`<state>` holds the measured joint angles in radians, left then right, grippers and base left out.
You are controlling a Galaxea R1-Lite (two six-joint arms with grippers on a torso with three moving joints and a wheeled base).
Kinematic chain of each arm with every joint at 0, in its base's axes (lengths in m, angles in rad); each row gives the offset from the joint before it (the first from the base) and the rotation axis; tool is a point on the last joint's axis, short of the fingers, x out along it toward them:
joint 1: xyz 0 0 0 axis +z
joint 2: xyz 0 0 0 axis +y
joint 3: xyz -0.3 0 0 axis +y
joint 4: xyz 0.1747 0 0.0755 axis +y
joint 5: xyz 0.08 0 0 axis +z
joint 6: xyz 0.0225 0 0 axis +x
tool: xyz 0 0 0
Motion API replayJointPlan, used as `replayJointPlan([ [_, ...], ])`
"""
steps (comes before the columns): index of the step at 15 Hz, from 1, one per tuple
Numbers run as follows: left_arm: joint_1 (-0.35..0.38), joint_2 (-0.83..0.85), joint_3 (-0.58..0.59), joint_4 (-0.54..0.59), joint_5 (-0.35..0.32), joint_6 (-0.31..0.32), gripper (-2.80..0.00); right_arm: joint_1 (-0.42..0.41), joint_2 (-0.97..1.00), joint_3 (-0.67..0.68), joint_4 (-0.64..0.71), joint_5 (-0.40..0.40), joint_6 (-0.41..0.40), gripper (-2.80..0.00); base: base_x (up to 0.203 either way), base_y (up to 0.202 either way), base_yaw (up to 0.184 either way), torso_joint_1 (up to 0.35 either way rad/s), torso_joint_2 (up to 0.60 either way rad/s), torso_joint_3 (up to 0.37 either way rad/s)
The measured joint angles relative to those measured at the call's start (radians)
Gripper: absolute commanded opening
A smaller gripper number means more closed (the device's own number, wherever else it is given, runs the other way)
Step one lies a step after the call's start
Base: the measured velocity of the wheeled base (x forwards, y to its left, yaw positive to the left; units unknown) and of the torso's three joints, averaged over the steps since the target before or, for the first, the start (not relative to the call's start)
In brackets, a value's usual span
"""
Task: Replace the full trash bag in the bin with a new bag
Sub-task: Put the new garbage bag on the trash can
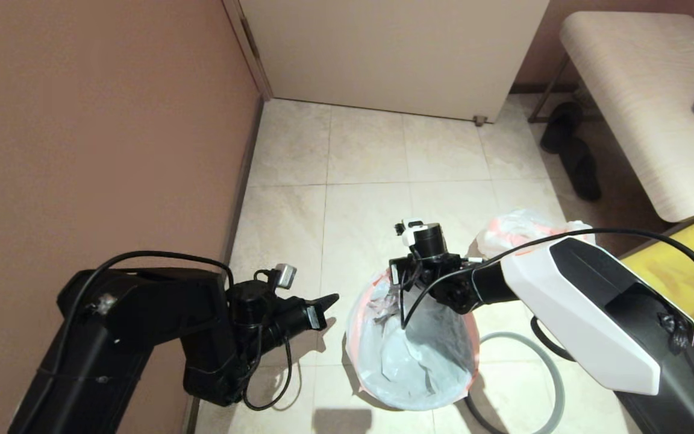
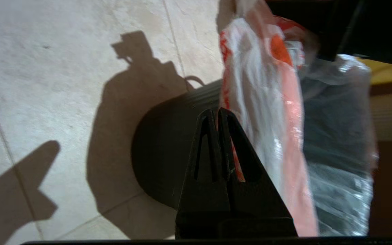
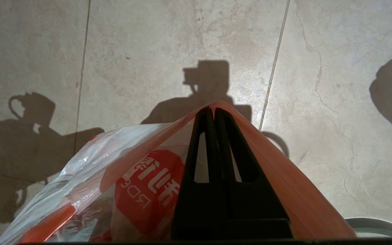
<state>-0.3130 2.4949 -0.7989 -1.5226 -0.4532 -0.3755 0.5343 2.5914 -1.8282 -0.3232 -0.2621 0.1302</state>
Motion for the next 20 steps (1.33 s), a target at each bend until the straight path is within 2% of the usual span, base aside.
replayJointPlan([
  [3,0.03,-0.058,0.072,0.0,-0.167,-0.07,-2.8,0.016,-0.023,0.009,0.006,-0.001,-0.001,-2.8,0.0,0.0,0.0,0.0,0.0,0.0],
  [6,0.045,-0.097,0.131,0.0,-0.321,-0.066,-2.8,0.04,-0.068,0.068,0.009,-0.005,-0.001,-2.8,0.0,0.0,0.0,0.0,0.0,0.0],
  [7,0.044,-0.105,0.14,0.0,-0.342,-0.065,-2.8,0.044,-0.077,0.077,0.008,-0.006,-0.001,-2.8,0.0,0.0,0.0,0.0,0.0,0.0],
  [11,0.018,-0.125,0.145,0.007,-0.34,-0.036,-2.8,0.054,-0.091,0.085,0.007,-0.007,-0.001,-2.8,0.0,0.0,0.0,0.0,0.0,0.0],
  [13,-0.001,-0.13,0.131,0.068,-0.291,0.02,-2.8,0.059,-0.091,0.083,0.004,-0.006,0.0,-2.8,0.0,0.0,0.0,0.0,0.0,0.0],
  [16,-0.036,-0.126,0.094,0.138,-0.166,0.057,-2.8,0.075,-0.091,0.085,0.0,-0.005,0.008,-2.8,0.0,0.0,0.0,0.0,0.0,0.0],
  [20,-0.043,-0.123,0.084,0.137,-0.156,0.061,-2.8,0.082,-0.091,0.085,-0.001,0.005,0.01,-2.8,0.0,0.0,0.0,0.0,0.0,0.0],
])
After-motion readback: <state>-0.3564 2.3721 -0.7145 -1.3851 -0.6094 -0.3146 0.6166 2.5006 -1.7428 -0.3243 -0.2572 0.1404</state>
